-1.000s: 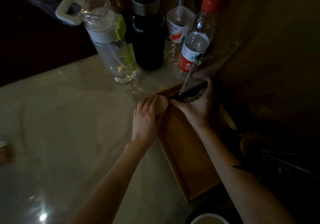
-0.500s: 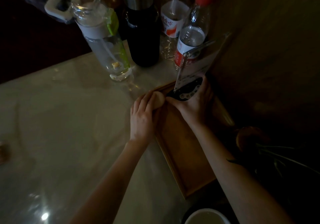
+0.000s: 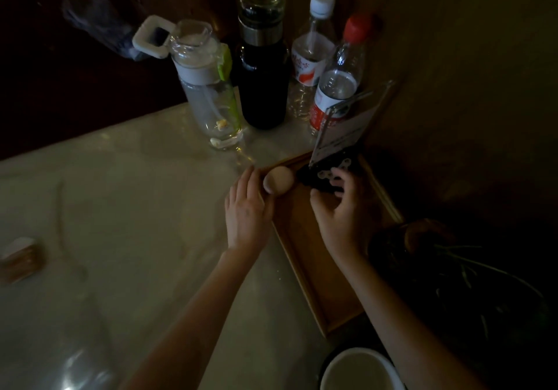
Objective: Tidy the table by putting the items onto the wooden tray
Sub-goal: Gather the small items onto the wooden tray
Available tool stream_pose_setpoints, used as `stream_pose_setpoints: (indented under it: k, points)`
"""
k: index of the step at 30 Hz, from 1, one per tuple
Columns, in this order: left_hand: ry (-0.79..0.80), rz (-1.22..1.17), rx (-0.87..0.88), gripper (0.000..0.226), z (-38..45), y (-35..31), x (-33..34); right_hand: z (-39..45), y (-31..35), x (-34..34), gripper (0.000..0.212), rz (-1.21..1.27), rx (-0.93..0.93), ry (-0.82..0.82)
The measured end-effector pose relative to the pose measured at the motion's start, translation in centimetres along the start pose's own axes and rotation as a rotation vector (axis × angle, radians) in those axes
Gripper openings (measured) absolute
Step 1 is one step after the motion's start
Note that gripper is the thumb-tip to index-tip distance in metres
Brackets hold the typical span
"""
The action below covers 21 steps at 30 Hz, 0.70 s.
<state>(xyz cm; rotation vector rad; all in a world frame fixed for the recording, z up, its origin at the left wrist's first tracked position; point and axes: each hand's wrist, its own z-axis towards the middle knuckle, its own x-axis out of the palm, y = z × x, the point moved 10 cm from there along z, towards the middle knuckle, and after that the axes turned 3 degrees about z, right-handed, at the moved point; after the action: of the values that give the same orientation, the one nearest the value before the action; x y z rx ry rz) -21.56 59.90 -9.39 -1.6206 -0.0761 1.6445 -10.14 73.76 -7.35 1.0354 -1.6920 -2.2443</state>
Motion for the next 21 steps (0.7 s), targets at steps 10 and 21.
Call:
stream_pose_setpoints:
  k: [10, 21]
  points:
    - [0.234, 0.137, 0.120, 0.062, -3.2, -0.9, 2.4, -2.1, 0.3, 7.3, 0.052, 0.157, 0.165, 0.545]
    - [0.298, 0.213, 0.146, 0.068, -1.9, 0.0, 2.4, -3.1, -1.0, 7.7, 0.054, 0.074, 0.192, 0.552]
